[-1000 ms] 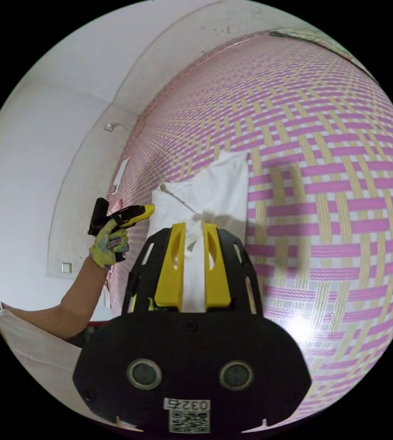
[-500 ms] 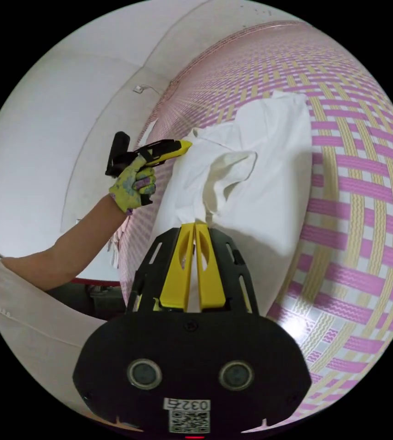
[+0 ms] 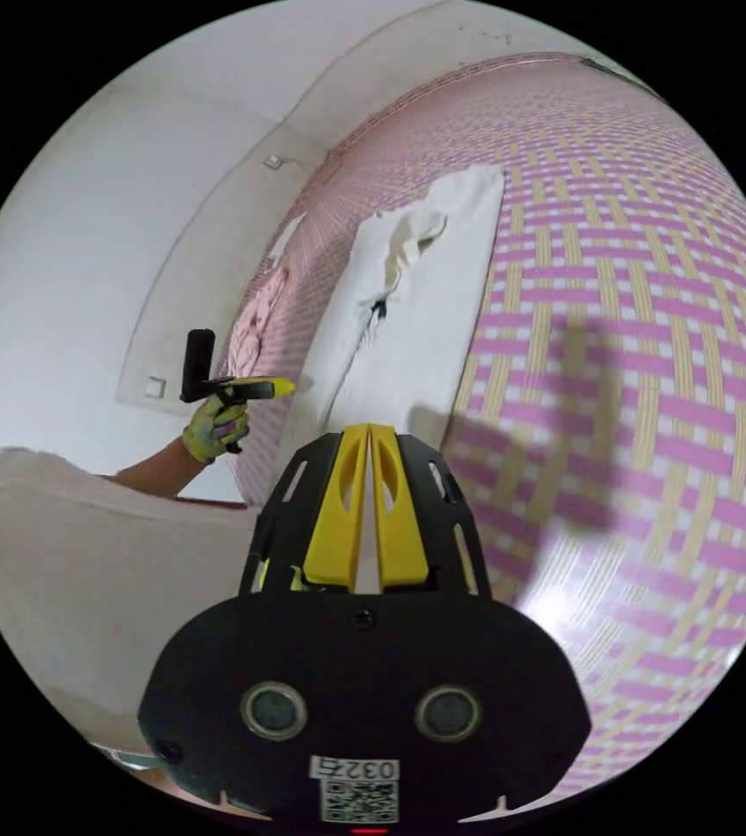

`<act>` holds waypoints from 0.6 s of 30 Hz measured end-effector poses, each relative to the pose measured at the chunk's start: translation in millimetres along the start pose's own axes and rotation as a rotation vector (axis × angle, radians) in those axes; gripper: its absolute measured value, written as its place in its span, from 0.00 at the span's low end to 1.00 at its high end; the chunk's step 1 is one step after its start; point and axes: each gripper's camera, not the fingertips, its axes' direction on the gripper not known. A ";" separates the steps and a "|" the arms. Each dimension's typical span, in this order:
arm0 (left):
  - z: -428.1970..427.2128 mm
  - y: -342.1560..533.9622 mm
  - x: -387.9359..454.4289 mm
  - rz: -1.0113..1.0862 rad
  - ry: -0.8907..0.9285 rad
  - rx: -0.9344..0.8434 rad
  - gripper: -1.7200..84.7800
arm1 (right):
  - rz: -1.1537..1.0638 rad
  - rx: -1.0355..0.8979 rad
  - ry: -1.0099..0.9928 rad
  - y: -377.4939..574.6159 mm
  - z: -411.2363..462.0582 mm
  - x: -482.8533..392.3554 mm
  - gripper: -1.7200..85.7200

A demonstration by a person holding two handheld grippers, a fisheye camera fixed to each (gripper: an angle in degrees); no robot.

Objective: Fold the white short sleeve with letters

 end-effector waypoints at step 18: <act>61.3 30.6 44.7 -0.004 -0.262 -0.010 0.01 | -0.089 -0.139 0.271 23.5 26.4 -47.6 0.01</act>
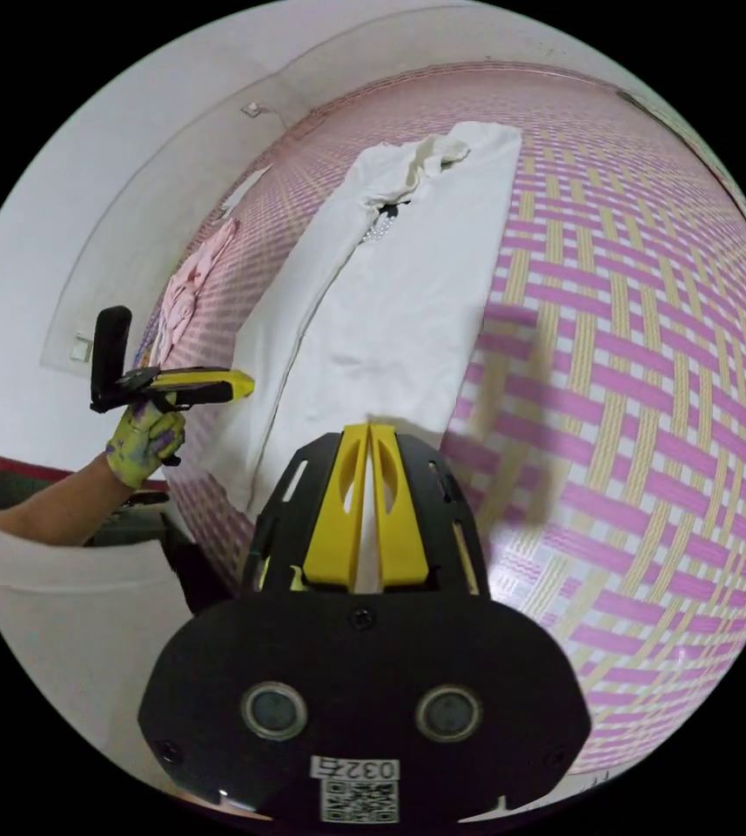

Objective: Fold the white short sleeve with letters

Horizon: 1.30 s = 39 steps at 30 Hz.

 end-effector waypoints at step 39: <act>-17.1 82.8 -21.9 -0.222 0.549 0.014 0.01 | 0.200 -0.094 -0.565 145.8 -132.5 131.4 0.02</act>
